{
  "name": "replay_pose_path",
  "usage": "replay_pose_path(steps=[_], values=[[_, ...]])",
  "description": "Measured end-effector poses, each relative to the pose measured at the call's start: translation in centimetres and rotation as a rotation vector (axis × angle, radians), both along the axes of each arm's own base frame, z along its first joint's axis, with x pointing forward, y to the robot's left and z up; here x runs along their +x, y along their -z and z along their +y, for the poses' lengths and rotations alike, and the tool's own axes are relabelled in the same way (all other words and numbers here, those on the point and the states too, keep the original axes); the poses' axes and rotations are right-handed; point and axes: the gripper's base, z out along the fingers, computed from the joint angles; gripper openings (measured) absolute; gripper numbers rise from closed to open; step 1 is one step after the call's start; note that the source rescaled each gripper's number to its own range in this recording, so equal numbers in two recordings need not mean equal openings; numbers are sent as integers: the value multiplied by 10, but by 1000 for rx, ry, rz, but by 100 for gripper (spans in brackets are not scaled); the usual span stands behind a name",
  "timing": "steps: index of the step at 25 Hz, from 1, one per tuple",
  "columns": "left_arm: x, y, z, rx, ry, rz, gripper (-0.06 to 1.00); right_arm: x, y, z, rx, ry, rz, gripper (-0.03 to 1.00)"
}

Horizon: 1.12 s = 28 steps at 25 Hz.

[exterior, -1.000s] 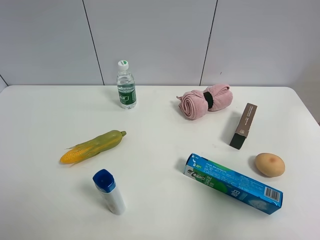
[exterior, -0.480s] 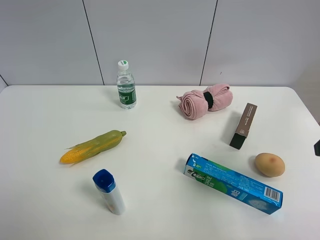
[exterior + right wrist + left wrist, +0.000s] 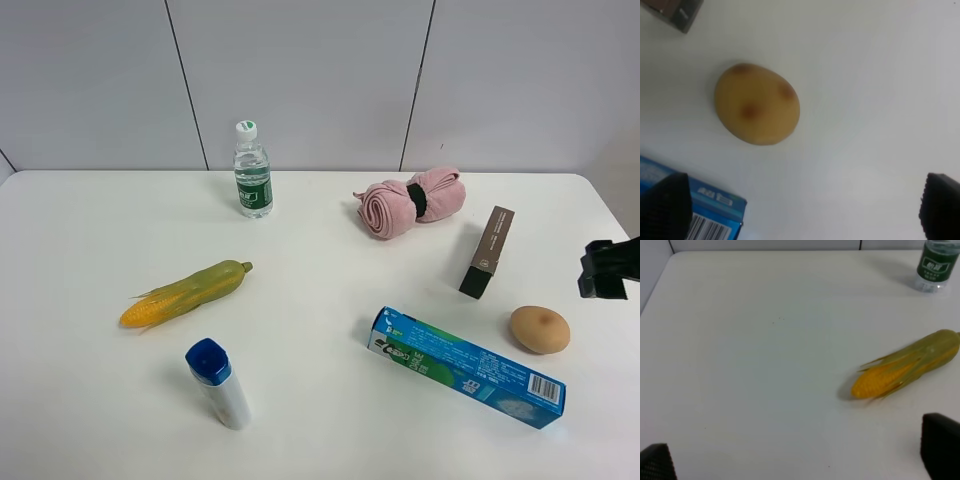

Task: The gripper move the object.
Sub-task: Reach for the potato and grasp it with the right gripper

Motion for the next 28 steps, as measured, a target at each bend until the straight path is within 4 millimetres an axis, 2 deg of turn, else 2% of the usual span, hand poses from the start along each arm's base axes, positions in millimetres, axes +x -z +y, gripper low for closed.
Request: replay_pose_path(steps=[11,28], values=[[0,0,0,0,0,0,100,40,45,3,16,-24,72,90],[0,0,0,0,0,0,100,66,119,5,42,-23,274,90]])
